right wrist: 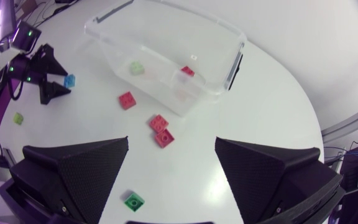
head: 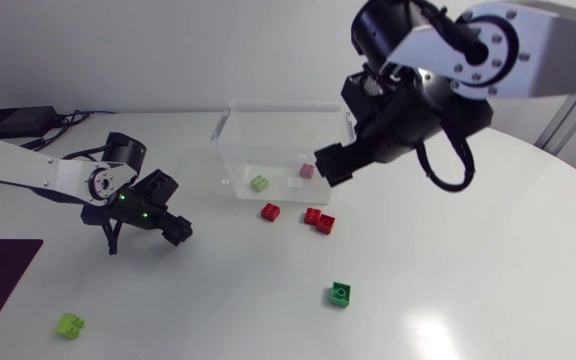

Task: Place the duplo bricks in the container

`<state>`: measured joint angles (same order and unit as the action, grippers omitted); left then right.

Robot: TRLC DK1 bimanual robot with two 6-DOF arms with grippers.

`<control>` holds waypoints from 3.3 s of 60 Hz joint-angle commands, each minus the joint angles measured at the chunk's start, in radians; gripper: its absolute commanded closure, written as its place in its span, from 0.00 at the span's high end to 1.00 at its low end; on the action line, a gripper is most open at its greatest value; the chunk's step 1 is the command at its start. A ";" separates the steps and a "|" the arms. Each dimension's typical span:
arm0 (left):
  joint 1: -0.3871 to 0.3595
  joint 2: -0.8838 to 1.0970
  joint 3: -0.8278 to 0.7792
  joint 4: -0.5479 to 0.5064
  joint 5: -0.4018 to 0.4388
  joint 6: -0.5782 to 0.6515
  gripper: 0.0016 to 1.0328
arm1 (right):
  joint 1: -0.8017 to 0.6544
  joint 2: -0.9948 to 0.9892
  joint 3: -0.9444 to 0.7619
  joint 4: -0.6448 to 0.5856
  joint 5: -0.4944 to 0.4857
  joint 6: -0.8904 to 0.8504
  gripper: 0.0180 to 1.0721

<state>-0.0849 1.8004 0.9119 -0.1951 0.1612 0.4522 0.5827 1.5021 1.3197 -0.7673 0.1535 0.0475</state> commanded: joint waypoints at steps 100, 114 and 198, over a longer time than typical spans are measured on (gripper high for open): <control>-0.222 -0.227 0.487 -0.264 0.153 -0.201 0.18 | 0.094 0.101 -0.574 0.344 -0.259 -0.448 0.95; -0.245 -0.113 0.581 -0.234 0.135 -0.219 0.18 | 0.062 0.119 -0.582 0.364 -0.253 -0.485 0.95; -0.237 -0.237 0.568 -0.501 -0.019 -0.204 0.93 | -0.015 -0.233 -0.458 0.269 -0.203 -0.417 0.36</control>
<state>-0.3283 1.6032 1.5383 -0.6174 0.1581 0.2207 0.5903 1.2812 0.8185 -0.4904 -0.0547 -0.3946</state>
